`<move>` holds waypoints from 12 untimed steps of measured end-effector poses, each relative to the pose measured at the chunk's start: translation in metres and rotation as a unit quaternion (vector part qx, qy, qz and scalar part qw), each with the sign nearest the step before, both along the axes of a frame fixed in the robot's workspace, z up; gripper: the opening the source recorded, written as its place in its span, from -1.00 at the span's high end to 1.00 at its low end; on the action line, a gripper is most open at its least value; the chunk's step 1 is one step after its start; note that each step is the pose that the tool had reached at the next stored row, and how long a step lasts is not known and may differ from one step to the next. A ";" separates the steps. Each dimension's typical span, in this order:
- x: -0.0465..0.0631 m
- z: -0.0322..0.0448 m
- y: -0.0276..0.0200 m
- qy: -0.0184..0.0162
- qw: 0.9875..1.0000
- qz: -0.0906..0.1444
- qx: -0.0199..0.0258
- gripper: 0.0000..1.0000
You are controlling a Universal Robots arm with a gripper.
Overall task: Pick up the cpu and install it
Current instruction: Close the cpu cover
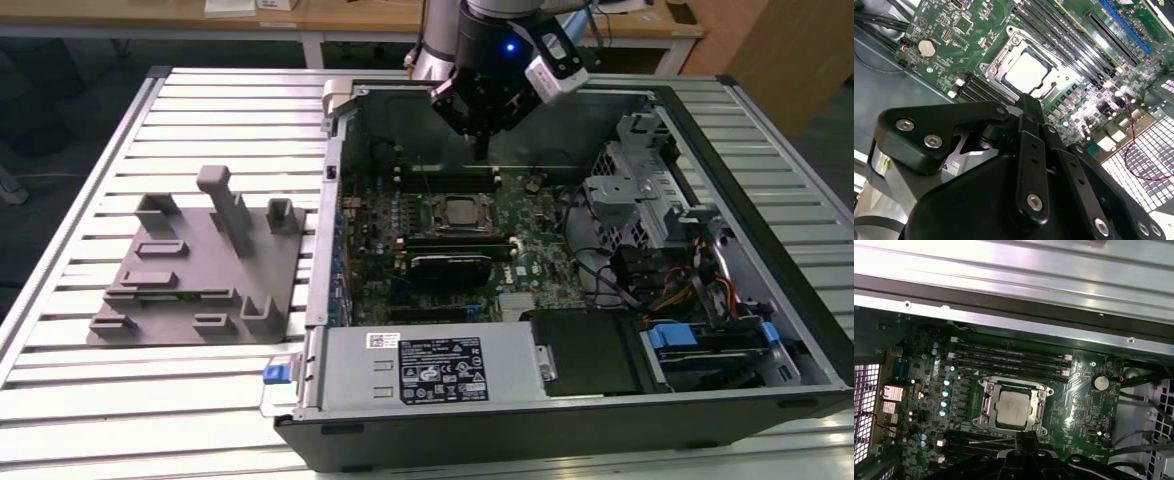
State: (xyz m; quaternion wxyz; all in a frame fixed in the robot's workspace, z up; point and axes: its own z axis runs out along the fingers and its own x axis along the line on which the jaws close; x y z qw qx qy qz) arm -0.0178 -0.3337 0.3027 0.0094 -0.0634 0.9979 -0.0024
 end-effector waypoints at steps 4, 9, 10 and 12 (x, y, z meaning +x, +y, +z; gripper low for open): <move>0.000 -0.0015 0.0000 0.000 1.000 0.000 0.000 0.79; 0.000 -0.0028 0.0000 0.000 1.000 0.000 0.000 0.79; 0.000 -0.0031 0.0000 0.000 1.000 0.000 0.000 0.79; 0.000 -0.0034 0.0000 0.000 1.000 0.000 0.000 0.79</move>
